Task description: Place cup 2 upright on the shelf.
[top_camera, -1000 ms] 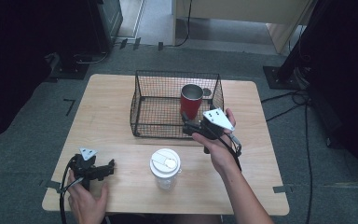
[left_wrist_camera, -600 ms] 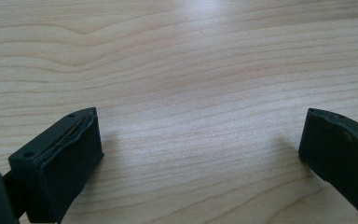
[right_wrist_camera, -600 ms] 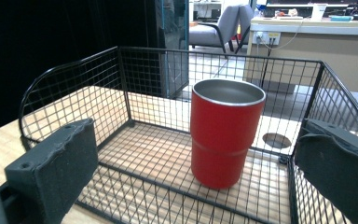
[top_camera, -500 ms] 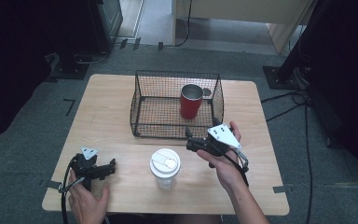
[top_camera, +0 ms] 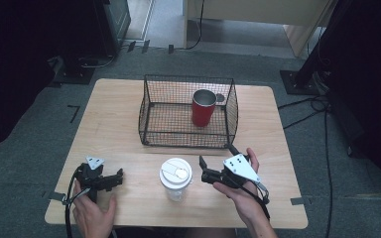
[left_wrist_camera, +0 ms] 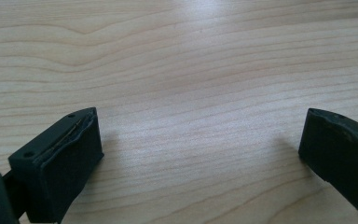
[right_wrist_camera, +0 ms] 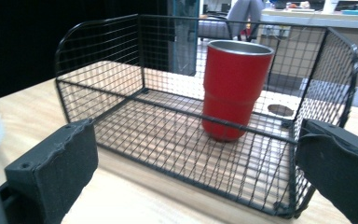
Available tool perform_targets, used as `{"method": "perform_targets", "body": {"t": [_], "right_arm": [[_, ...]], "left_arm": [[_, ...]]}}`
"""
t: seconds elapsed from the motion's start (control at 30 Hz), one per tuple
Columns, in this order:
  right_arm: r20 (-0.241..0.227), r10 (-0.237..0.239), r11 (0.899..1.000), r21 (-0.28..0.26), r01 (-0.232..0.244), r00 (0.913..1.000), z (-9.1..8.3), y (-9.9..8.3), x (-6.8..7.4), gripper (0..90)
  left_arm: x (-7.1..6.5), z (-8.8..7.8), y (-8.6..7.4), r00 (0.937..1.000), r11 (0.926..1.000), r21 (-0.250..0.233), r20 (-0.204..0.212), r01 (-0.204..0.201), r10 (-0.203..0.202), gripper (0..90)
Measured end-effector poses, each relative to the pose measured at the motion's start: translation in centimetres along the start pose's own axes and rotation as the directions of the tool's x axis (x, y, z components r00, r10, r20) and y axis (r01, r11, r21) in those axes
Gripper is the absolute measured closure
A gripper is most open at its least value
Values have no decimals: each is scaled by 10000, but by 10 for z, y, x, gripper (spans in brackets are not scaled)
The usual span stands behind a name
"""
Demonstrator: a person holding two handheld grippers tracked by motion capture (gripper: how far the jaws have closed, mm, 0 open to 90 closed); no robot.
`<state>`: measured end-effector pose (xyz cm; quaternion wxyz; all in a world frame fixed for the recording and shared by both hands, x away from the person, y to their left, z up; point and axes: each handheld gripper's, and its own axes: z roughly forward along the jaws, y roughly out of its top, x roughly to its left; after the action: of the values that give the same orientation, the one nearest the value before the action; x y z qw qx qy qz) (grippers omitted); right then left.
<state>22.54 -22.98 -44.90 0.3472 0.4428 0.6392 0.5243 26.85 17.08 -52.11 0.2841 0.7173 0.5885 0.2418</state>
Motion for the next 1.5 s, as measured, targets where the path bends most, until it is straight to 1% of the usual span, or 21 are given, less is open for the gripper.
{"method": "perform_targets", "body": {"t": [0.1, 0.2, 0.33, 0.53, 0.8, 1.03, 1.1, 1.27, 1.37, 1.5], "right_arm": [[-139, -189, 9998, 43, 190, 9997, -4, -7, 5, 0], [-231, -256, 9996, 115, 259, 9994, -6, -11, 8, 0], [-358, -123, 9996, 260, 133, 9993, -11, -21, 13, 0], [-435, -15, 9994, 348, 30, 9991, -17, -31, 17, 0], [-639, -49, 9990, 447, 77, 9979, -24, -40, 22, 0], [-793, -58, 9989, 457, 94, 9968, -28, -41, 26, 0], [-965, -105, 9990, 419, 146, 9953, -29, -41, 30, 0], [-1174, -79, 9991, 394, 127, 9930, -30, -40, 35, 0], [-1254, -134, 9992, 363, 181, 9920, -30, -39, 38, 0], [-1347, -94, 9994, 316, 138, 9908, -30, -38, 39, 0]], "left_arm": [[0, 0, 0, 10000, 10000, 10, -1, -14, 14, 0], [0, 0, 0, 10000, 10000, 12, -3, -15, 15, 0], [0, 0, 0, 10000, 10000, 12, -3, -17, 17, 0], [0, 0, 0, 10000, 10000, 13, -2, -18, 18, 0], [0, 0, 0, 10000, 10000, 15, -2, -22, 22, 0], [0, 0, 0, 10000, 10000, 14, -2, -20, 20, 0], [0, 0, 0, 10000, 10000, 13, -4, -18, 18, 0], [0, 0, 0, 10000, 10000, 13, -2, -20, 20, 0], [0, 0, 0, 10000, 10000, 14, -2, -22, 22, 0], [0, 0, 0, 10000, 10000, 13, -4, -23, 23, 0]]}}
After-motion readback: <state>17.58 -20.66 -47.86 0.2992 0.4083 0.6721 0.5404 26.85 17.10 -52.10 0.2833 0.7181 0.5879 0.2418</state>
